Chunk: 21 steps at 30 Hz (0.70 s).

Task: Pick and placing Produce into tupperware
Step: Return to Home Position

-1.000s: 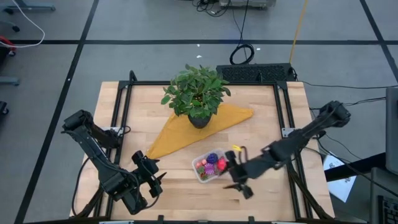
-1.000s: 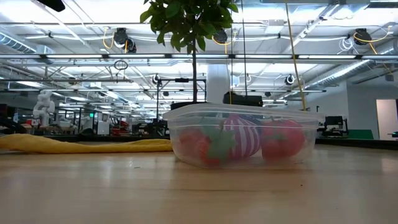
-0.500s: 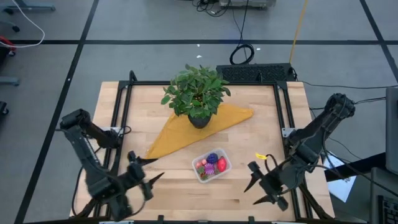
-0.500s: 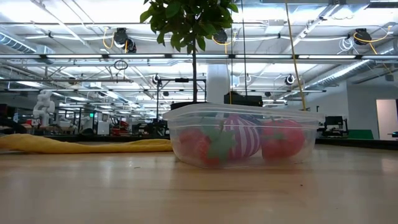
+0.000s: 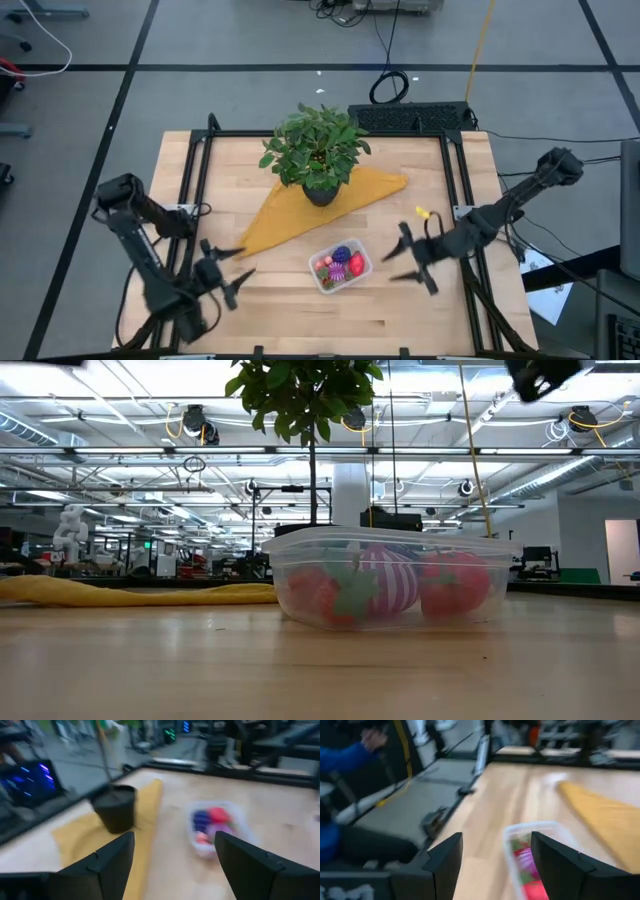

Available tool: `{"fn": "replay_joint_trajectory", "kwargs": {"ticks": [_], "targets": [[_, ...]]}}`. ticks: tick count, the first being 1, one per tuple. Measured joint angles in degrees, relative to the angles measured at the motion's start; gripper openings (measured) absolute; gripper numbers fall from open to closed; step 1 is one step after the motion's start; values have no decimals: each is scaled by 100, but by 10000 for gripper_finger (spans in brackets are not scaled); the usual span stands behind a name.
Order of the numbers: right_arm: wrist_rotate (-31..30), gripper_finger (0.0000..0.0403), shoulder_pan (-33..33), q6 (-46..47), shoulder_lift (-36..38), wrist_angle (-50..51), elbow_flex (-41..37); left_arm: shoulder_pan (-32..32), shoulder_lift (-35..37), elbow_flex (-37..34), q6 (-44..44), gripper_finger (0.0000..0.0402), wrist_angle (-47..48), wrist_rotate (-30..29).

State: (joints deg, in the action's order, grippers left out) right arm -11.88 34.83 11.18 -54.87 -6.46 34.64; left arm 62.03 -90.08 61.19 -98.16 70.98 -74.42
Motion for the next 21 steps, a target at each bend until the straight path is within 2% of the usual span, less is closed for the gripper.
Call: {"fn": "replay_joint_trajectory", "kwargs": {"ticks": [2, 5, 12, 15, 21], "targets": [[20, 226, -364, -83, 369, -163, -307, -250, 128, -287, -168, 278, 219, -201], [413, 226, -975, -339, 839, -141, -551, -660, 608, -718, -538, 278, 629, -341], [1235, 226, -2458, -827, 1494, 694, -593, -932, 2492, -2074, -658, 278, 638, -517], [1852, 226, -2960, -1054, 1690, 673, -593, -963, 3265, -2551, -434, 278, 444, -675], [2427, 226, -3652, -1191, 2002, 678, -593, -965, 4422, -3022, 237, 278, 389, -783]]}}
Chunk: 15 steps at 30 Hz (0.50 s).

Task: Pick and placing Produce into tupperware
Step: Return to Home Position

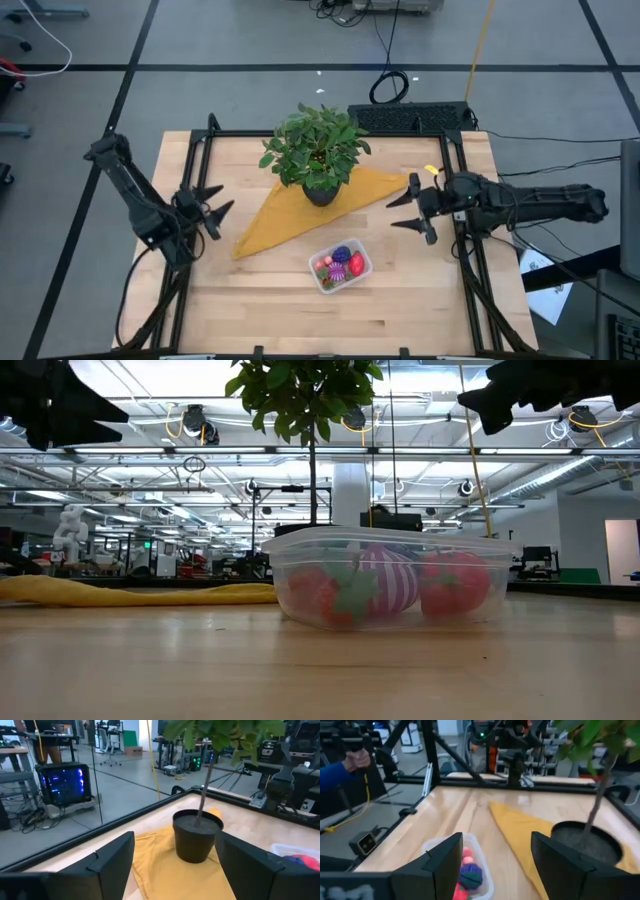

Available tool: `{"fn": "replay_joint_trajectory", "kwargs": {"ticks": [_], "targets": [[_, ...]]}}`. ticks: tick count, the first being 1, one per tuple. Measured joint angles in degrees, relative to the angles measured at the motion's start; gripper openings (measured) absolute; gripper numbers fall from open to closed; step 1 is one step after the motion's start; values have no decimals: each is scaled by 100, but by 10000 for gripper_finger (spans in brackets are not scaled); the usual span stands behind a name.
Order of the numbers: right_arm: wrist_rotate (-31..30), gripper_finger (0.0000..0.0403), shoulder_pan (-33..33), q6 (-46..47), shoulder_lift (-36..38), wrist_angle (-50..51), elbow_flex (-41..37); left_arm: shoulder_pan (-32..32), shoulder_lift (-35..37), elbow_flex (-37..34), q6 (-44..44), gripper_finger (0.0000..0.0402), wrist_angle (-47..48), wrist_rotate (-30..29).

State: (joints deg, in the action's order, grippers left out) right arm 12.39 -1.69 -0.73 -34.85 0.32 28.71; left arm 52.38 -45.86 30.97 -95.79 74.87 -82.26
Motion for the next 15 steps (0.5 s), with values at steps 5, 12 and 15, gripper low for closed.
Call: {"fn": "replay_joint_trajectory", "kwargs": {"ticks": [5, 12, 15], "targets": [[29, 226, -178, -27, 362, 4, 0, 2, 710, -300, 253, 278, -17, -30], [292, 226, -173, -92, 952, 6, 0, 9, 1018, -747, 818, 278, -815, -41], [292, 226, -173, -238, 1227, 69, 0, 9, 1021, -768, 965, 278, -918, -58]]}}
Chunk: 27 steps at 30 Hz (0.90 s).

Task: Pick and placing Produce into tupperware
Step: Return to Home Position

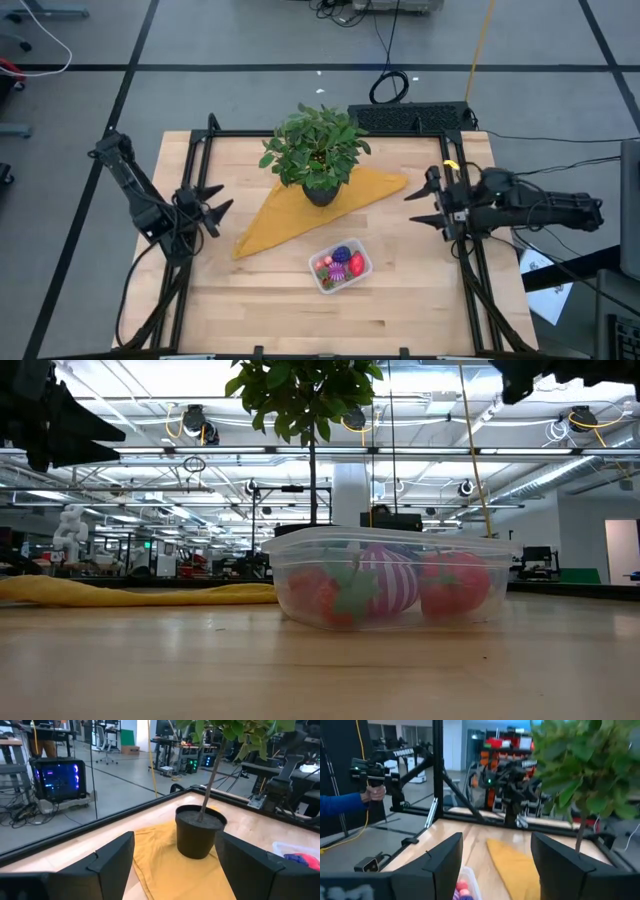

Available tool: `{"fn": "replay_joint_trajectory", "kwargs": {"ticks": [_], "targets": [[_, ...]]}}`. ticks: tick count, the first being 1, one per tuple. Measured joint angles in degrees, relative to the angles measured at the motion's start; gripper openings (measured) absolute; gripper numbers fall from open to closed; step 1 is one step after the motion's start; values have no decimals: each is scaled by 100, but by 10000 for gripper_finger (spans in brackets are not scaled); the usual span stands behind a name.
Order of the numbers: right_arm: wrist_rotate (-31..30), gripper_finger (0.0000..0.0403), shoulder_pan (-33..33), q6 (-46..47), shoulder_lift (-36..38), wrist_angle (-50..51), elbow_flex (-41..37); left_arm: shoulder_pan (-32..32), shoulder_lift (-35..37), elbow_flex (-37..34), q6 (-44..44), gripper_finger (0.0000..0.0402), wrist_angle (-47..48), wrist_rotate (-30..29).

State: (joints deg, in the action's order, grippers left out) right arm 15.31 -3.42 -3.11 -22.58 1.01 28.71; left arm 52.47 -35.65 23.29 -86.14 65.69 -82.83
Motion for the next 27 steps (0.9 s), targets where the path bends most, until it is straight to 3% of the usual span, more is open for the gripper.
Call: {"fn": "replay_joint_trajectory", "kwargs": {"ticks": [9, 17, 27], "targets": [[-12, 226, -2, -253, 757, 159, 0, 0, 390, 0, -97, 278, 513, -540], [-55, 226, -2, -178, 1162, 588, 0, 214, 933, 0, -422, 278, 829, -567], [-59, 226, -2, 95, 1292, 750, 0, 587, 900, -718, -426, 278, -809, -574]]}}
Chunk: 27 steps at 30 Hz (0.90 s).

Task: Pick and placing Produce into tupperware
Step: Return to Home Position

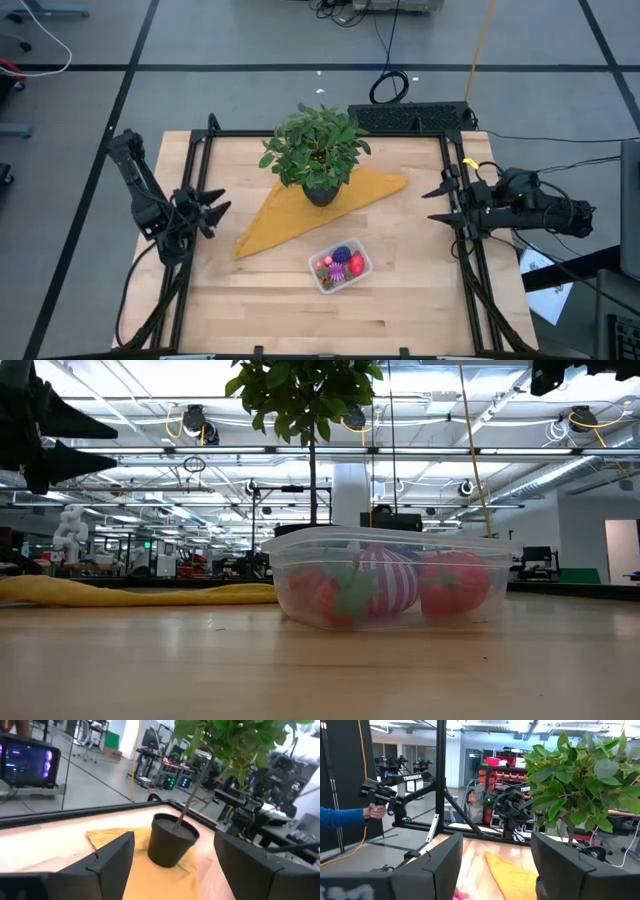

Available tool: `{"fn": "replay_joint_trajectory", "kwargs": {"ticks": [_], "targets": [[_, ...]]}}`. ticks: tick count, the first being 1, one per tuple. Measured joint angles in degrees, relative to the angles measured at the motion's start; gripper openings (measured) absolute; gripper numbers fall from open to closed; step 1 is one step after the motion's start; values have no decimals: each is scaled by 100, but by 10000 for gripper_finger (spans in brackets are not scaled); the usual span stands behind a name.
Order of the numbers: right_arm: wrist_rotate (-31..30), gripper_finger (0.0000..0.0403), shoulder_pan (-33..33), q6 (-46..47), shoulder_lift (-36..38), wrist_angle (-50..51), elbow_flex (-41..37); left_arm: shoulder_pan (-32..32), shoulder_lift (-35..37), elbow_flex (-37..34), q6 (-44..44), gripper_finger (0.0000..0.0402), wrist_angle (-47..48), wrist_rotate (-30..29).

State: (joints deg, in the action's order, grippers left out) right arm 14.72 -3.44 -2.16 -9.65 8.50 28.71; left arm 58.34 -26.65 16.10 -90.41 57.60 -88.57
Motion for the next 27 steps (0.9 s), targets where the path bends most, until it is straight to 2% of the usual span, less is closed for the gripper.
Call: {"fn": "replay_joint_trajectory", "kwargs": {"ticks": [6, 8, 10, 13, 15, 17, 19, 20, 21, 25, 27], "targets": [[4, 226, 0, 147, -4, -21, 0, -28, -35, 19, 510, 278, -333, -117], [4, 226, 0, 157, -4, -41, 0, -30, -33, 19, 900, 278, -718, -162], [4, 226, 0, 198, -4, -58, 0, -30, -35, 67, 1816, 278, -1408, -121], [1, 226, 0, 325, -4, -73, -1, -117, -33, 357, 4111, 278, -2931, 494], [0, 226, 0, 388, -4, -149, -2, -359, -31, 416, 6016, 278, -4347, 1163], [2, 226, 0, 432, -4, -256, -2, -809, -27, 347, 7699, 278, -5732, 2165], [15, 226, 0, 451, -4, -347, -2, -1431, -25, 131, 8865, 278, -6825, 3468], [32, 226, 0, 451, -4, -355, -2, -1775, -24, -6, 9172, 278, -7184, 4055], [36, 226, 0, 452, -4, -349, -2, -2160, -24, -153, 9246, 278, -7367, 4502], [50, 226, 0, 585, -4, -143, -2, -3809, -39, -858, 8299, 278, -7643, 5863], [54, 226, 0, 627, -4, -3, -2, -4518, -38, -1006, 8254, 278, -8037, 6754]]}}
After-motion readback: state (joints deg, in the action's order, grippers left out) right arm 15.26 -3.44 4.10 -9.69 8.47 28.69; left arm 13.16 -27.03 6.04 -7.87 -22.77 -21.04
